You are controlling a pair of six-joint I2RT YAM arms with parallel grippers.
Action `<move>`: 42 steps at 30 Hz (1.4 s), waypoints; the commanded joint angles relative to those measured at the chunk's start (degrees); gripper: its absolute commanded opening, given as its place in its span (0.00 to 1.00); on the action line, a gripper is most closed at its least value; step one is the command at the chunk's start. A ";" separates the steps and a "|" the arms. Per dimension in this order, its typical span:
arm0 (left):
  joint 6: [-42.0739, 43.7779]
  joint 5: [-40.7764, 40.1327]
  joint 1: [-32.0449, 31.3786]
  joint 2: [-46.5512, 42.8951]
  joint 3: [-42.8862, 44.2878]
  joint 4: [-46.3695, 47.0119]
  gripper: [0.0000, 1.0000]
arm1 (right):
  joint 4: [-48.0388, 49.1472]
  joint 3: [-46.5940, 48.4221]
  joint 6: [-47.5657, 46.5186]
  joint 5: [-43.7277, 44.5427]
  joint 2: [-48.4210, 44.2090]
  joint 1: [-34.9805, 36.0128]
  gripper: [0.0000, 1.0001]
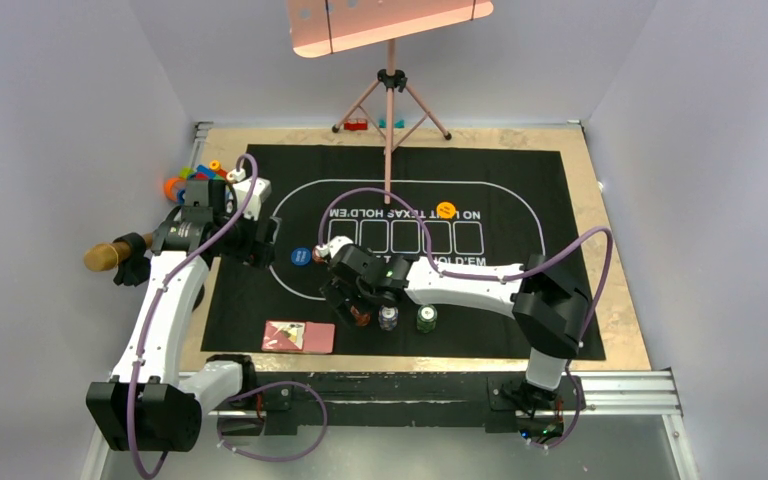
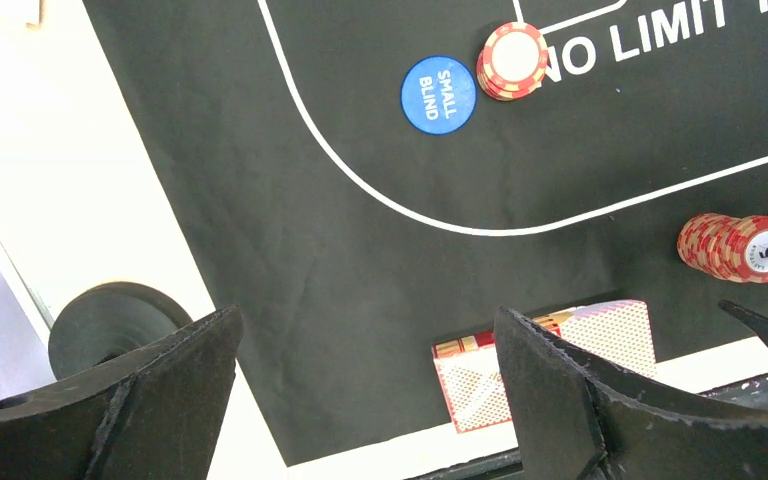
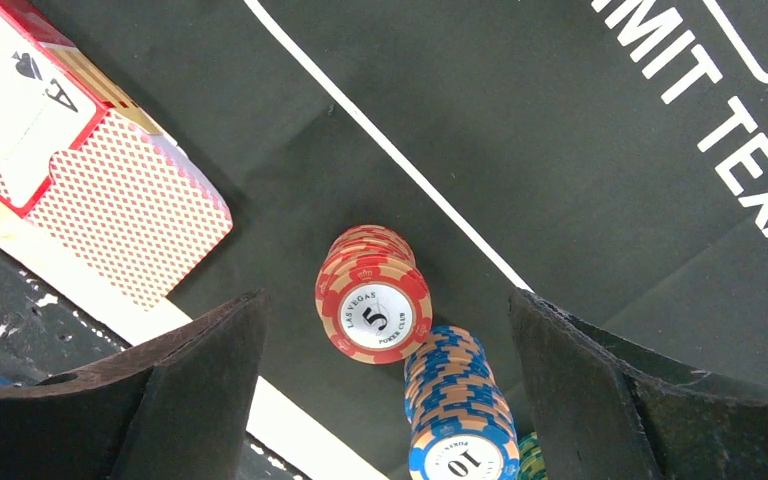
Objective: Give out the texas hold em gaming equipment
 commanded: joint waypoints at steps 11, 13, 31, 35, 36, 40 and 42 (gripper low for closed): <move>0.32 -0.58 0.38 -1.32 2.24 -0.45 1.00 | 3.49 -0.53 -0.08 -1.90 2.49 0.54 0.74; 0.30 -0.55 0.38 -1.22 2.22 -0.41 1.00 | 3.30 -0.26 -0.19 -2.07 3.01 0.53 0.73; 0.25 -0.64 0.38 -1.25 2.22 -0.32 1.00 | 2.16 1.05 0.14 -0.90 1.84 0.52 0.31; 0.28 -0.67 0.38 -1.20 2.24 -0.32 1.00 | 1.62 1.40 0.01 -0.97 0.33 0.53 0.29; 0.32 -0.61 0.38 -1.23 2.22 -0.28 1.00 | 1.40 1.47 -0.09 -1.00 -0.06 0.53 0.29; 0.34 -0.50 0.38 -1.23 2.25 -0.39 1.00 | 0.48 2.22 -0.26 -0.77 -2.02 0.46 0.28; 0.35 -0.42 0.38 -1.25 2.22 -0.43 1.00 | -0.25 2.98 -0.41 0.55 -3.23 0.41 0.27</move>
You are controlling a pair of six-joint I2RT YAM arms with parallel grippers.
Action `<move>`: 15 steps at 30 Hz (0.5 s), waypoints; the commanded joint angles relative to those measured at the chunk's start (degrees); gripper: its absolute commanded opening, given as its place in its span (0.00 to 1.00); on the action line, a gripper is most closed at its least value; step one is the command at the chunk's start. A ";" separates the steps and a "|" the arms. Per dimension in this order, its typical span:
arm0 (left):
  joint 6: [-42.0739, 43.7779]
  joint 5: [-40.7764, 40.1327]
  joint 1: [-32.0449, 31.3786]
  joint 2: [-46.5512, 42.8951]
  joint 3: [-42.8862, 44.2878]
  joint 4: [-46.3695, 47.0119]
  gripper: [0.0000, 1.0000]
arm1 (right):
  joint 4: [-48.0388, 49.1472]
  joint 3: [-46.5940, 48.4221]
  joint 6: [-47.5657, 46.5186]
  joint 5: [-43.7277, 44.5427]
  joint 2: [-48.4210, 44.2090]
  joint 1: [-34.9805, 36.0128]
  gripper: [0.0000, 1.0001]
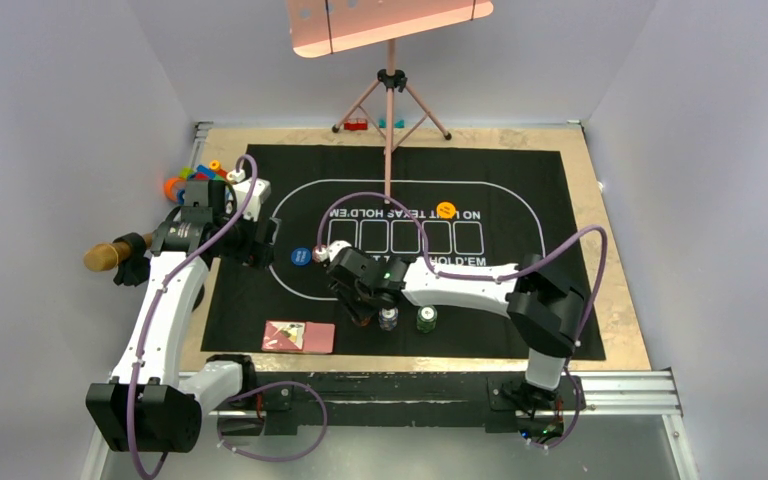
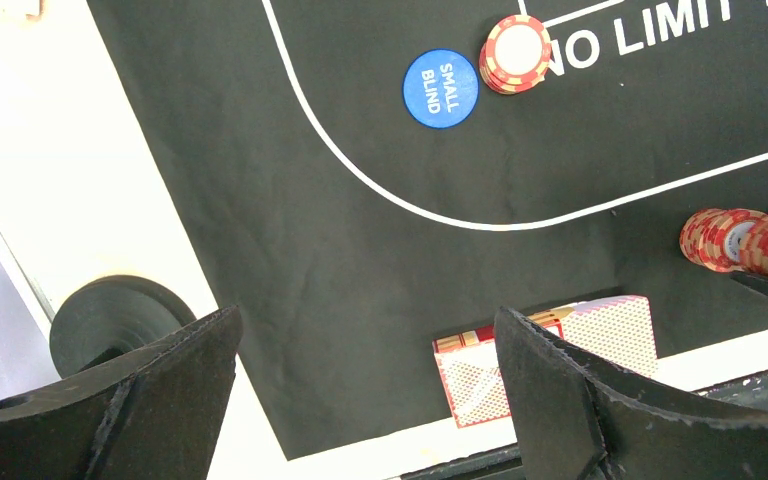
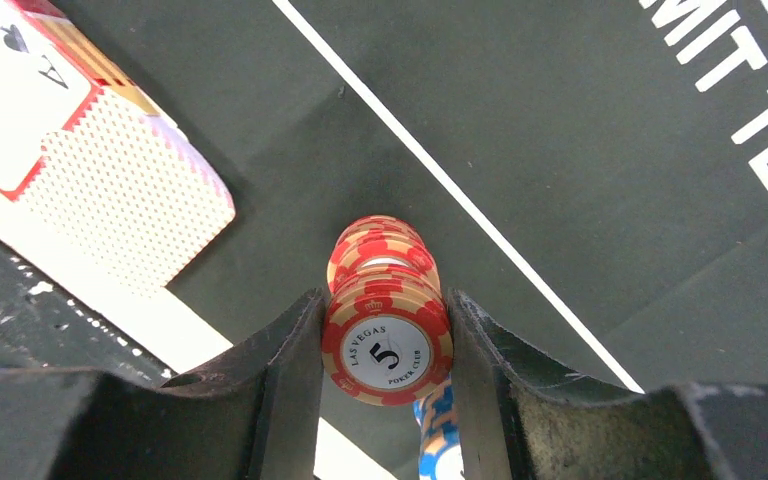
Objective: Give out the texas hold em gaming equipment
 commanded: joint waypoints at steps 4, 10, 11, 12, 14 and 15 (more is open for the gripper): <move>0.55 -0.09 0.38 -1.05 2.20 0.31 1.00 | -2.41 5.86 -1.90 4.35 -7.12 -1.31 0.26; 0.62 -0.13 0.38 -1.05 2.14 0.17 1.00 | -4.83 7.90 0.13 4.83 -8.63 -12.63 0.15; 0.65 -0.25 0.38 -1.05 2.17 0.29 1.00 | -4.64 7.68 0.70 5.01 -8.96 -15.35 0.14; 0.66 -0.23 0.38 -0.99 2.12 0.22 1.00 | -4.57 7.43 1.24 5.21 -9.13 -18.02 0.14; 0.67 -0.26 0.38 -0.98 2.12 0.12 1.00 | -4.57 7.44 2.32 5.44 -8.83 -23.05 0.14; 0.68 -0.25 0.38 -0.92 2.12 0.12 1.00 | -4.69 7.48 2.83 5.82 -8.39 -25.16 0.14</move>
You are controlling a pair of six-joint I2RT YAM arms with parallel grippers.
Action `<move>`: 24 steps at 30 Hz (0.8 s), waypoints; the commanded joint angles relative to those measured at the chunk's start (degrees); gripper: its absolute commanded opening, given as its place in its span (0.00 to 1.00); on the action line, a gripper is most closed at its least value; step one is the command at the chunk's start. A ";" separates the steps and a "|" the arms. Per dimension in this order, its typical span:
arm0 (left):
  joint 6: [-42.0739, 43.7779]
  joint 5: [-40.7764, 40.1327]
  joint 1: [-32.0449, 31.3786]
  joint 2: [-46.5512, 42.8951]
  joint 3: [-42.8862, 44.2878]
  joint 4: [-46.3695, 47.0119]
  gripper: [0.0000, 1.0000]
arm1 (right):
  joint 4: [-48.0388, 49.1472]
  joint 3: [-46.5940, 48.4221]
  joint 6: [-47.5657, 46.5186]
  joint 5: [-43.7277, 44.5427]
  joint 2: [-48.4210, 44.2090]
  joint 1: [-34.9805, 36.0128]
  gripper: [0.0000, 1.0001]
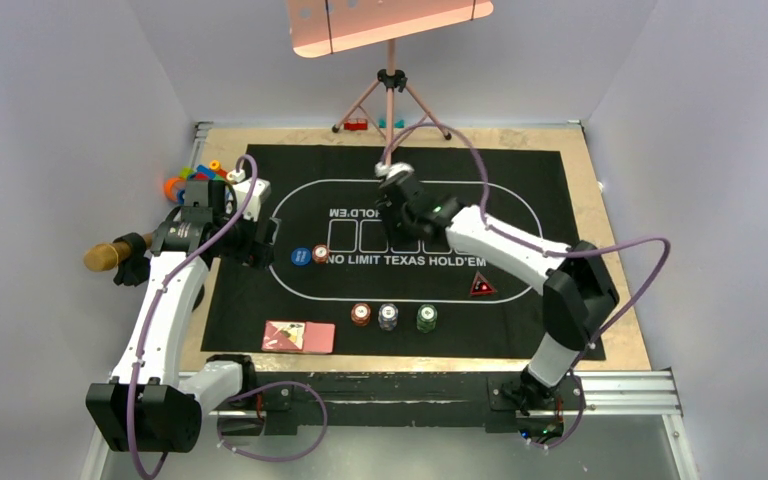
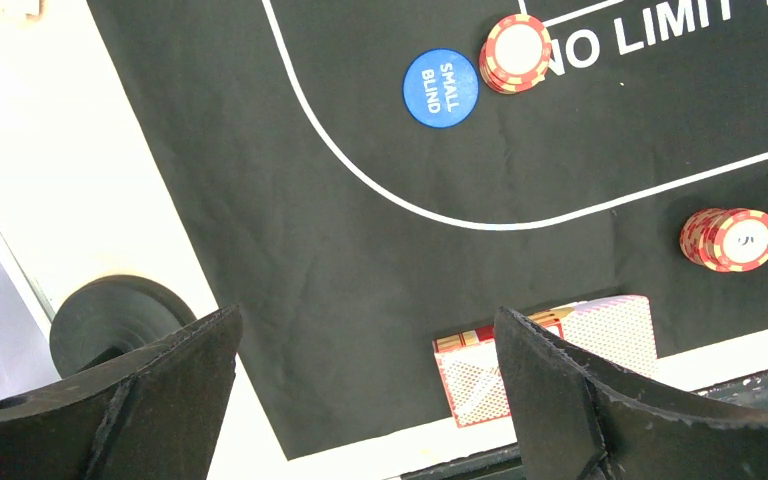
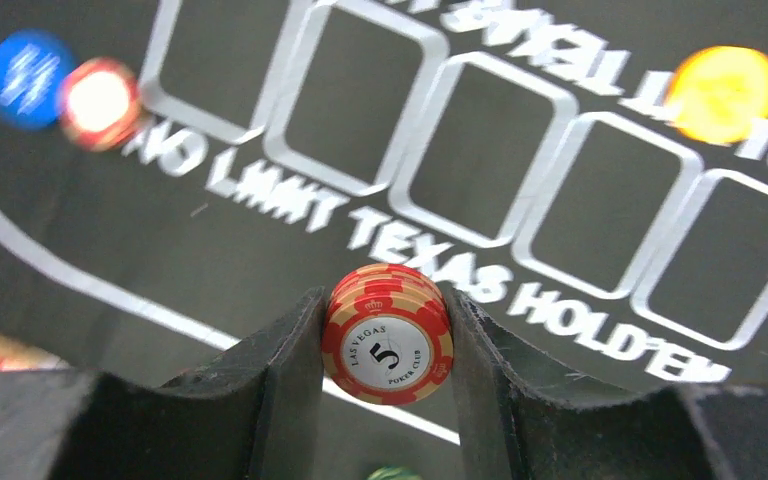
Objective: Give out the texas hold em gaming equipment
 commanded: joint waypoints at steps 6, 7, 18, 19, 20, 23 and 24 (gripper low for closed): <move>0.97 0.01 0.38 -0.97 2.24 -0.12 1.00 | -1.34 3.67 4.32 4.71 3.66 -21.19 0.14; 1.06 0.03 0.38 -0.81 2.28 -0.16 1.00 | -1.16 4.45 4.41 4.73 4.90 -22.96 0.14; 1.69 0.11 0.38 -0.19 2.38 -0.12 1.00 | 0.64 12.24 3.94 7.51 17.02 -31.14 0.14; 1.78 0.02 0.38 -0.19 2.33 -0.16 1.00 | 0.66 12.98 3.82 7.43 17.89 -31.44 0.14; 1.91 0.03 0.38 -0.11 2.25 -0.11 1.00 | 0.56 13.54 3.74 7.38 18.92 -31.56 0.14; 2.14 -0.08 0.38 0.05 2.22 -0.08 1.00 | 1.05 14.02 4.01 7.26 21.10 -31.83 0.14; 2.20 -0.14 0.38 0.12 2.21 -0.06 1.00 | 1.40 13.94 4.06 7.06 21.57 -31.86 0.14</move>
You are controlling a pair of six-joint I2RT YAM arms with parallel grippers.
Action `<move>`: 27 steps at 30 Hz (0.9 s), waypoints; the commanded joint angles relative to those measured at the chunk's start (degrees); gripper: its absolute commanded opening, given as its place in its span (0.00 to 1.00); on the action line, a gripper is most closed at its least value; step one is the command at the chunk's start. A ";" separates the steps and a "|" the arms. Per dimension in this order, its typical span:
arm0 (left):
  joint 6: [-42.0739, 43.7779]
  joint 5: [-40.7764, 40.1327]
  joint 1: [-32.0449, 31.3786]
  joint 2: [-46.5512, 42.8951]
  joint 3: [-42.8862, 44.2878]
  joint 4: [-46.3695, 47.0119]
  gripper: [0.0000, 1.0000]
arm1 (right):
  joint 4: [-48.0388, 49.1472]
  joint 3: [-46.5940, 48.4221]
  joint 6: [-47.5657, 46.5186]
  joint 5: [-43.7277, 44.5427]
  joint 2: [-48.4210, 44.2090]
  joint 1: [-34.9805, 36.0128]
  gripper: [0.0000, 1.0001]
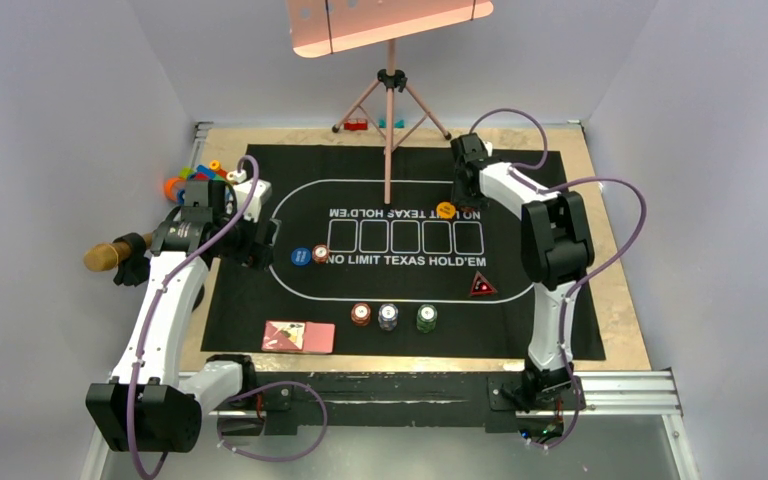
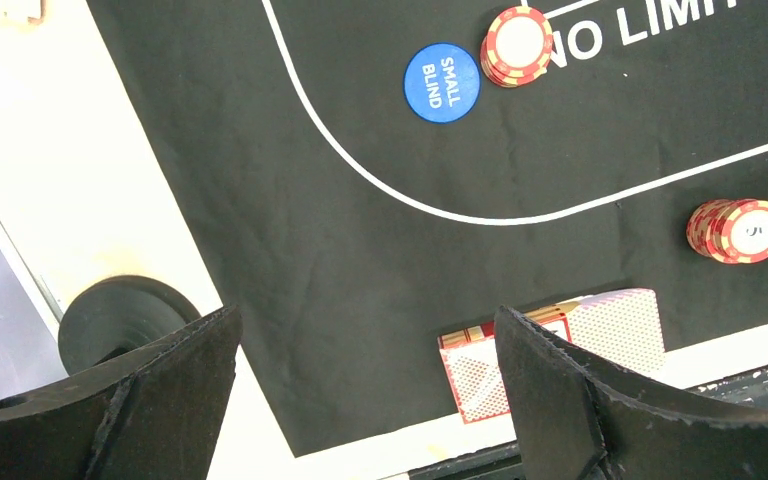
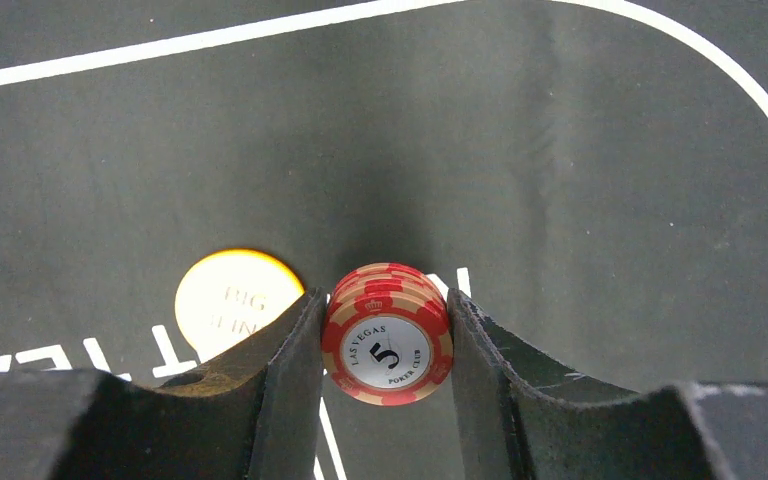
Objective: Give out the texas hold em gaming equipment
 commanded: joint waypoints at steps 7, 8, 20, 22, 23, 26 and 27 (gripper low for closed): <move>1.37 -0.37 0.38 0.00 2.05 0.27 1.00 | 3.43 1.96 1.16 0.74 2.08 -0.54 0.20; 1.34 -0.36 0.38 0.02 2.01 0.24 1.00 | 3.67 1.67 1.15 0.69 1.99 -0.56 0.27; 1.10 -0.39 0.38 -0.96 2.17 -0.24 1.00 | 2.54 2.36 1.79 0.24 -0.05 -0.65 0.75; 1.05 -0.25 0.38 -1.21 2.25 -0.55 1.00 | 2.19 2.50 2.20 0.24 -1.89 -0.65 0.77; 1.09 -0.17 0.38 -1.43 2.33 -0.71 1.00 | 2.15 2.26 2.26 0.41 -3.30 -0.65 0.77; 0.96 -0.18 0.38 -2.03 2.35 -1.03 1.00 | 1.83 1.18 2.87 -0.62 -8.79 0.59 0.79; 0.91 -0.13 0.38 -2.17 2.35 -1.18 1.00 | 1.88 0.46 2.83 -0.59 -10.83 1.67 0.80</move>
